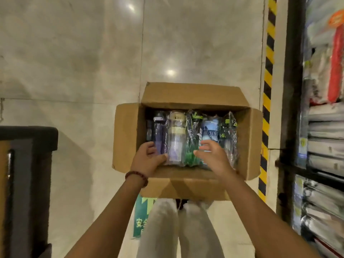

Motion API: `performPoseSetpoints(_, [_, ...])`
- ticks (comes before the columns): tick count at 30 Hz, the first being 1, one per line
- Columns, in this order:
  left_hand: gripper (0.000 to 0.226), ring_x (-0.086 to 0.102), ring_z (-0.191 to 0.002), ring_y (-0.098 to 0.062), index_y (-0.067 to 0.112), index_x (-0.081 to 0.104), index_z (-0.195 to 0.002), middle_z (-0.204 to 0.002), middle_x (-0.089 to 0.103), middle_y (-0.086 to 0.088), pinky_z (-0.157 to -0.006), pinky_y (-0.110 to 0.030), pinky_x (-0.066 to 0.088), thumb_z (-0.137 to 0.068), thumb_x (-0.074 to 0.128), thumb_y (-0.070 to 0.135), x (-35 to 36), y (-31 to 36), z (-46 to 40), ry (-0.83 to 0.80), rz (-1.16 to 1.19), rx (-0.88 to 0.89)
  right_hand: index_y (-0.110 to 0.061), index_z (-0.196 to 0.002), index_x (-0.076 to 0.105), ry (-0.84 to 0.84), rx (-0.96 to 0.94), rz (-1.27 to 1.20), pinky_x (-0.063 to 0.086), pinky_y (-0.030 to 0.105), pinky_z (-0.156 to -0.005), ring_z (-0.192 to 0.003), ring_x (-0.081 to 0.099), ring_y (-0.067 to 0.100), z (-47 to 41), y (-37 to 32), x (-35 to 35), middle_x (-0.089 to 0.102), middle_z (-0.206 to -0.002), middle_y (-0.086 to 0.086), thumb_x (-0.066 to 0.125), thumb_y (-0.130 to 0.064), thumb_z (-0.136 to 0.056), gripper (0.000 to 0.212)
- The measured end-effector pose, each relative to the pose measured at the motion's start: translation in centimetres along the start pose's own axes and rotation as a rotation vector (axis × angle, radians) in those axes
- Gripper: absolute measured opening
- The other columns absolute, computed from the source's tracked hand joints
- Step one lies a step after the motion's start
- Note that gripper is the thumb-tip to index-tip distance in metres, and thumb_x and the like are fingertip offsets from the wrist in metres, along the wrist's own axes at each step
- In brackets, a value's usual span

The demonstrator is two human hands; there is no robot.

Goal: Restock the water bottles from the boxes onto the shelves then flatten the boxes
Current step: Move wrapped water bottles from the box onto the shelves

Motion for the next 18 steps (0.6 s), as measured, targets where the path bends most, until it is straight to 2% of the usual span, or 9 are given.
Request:
performPoseSetpoints(2, [0.069,0.054,-0.113,-0.022,0.01,0.041,-0.136,-0.127,0.052,-0.007,-0.098,-0.036,0.046,-0.077,0.076,0.018,0.4,-1.8,-4.2,-0.014,-0.039,-0.015,-0.014,-0.129,0.048,-0.002,0.027,0.028,0.041,0.028,-0.081,-0.1,0.051,0.016,-3.8,1.3,1.1,0.053,-0.127,0.005,0.066,-0.022,-0.087,0.046])
performPoseSetpoints(6, [0.073,0.049,-0.122,-0.023,0.011,0.038,-0.138,-0.135,0.048,-0.007,-0.102,-0.034,0.043,-0.077,0.076,0.02,1.3,-5.8,-11.3,0.036,-0.085,-0.051,-0.015,-0.134,0.042,0.033,0.021,0.081,0.045,0.033,-0.089,-0.103,0.048,0.016,-10.8,4.0,3.1,0.047,-0.133,0.006,0.068,-0.024,-0.085,0.056])
performPoseSetpoints(9, [0.074,0.042,-0.128,-0.024,0.012,0.035,-0.14,-0.142,0.042,-0.01,-0.104,-0.033,0.037,-0.078,0.075,0.019,2.3,-8.9,-15.6,0.081,-0.104,-0.07,-0.014,-0.141,0.033,0.076,0.024,0.136,0.042,0.036,-0.098,-0.12,0.045,0.022,-15.4,6.8,4.4,0.04,-0.141,0.008,0.071,-0.029,-0.082,0.071])
performPoseSetpoints(12, [0.085,0.037,-0.133,-0.025,0.014,0.027,-0.145,-0.148,0.035,-0.009,-0.107,-0.034,0.032,-0.076,0.077,0.024,3.2,-11.8,-18.4,0.117,-0.162,-0.11,-0.008,-0.145,0.026,0.129,0.051,0.238,0.038,0.036,-0.101,-0.13,0.039,0.029,-18.4,9.6,5.4,0.036,-0.143,0.012,0.072,-0.036,-0.081,0.083])
performPoseSetpoints(16, [0.097,0.036,-0.135,-0.027,0.016,0.019,-0.148,-0.15,0.033,-0.008,-0.11,-0.041,0.033,-0.073,0.078,0.034,4.1,-14.1,-21.0,0.113,-0.154,-0.202,-0.006,-0.145,0.023,0.258,0.082,0.382,0.037,0.04,-0.103,-0.132,0.033,0.034,-20.3,11.7,6.3,0.031,-0.142,0.016,0.07,-0.043,-0.081,0.088])
performPoseSetpoints(18, [0.094,0.044,-0.128,-0.028,0.016,0.025,-0.145,-0.144,0.042,-0.008,-0.105,-0.041,0.038,-0.07,0.08,0.035,4.7,-14.2,-21.8,0.096,-0.087,-0.226,-0.003,-0.143,0.024,0.329,0.098,0.449,0.039,0.041,-0.101,-0.13,0.033,0.036,-20.6,11.6,6.6,0.033,-0.139,0.019,0.071,-0.048,-0.078,0.092])
Point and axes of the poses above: each hand's wrist, its own z-axis away from the middle knuckle, its own x-axis out of the palm, y = z × x, the point moved 5 cm from there along -z, towards the middle knuckle
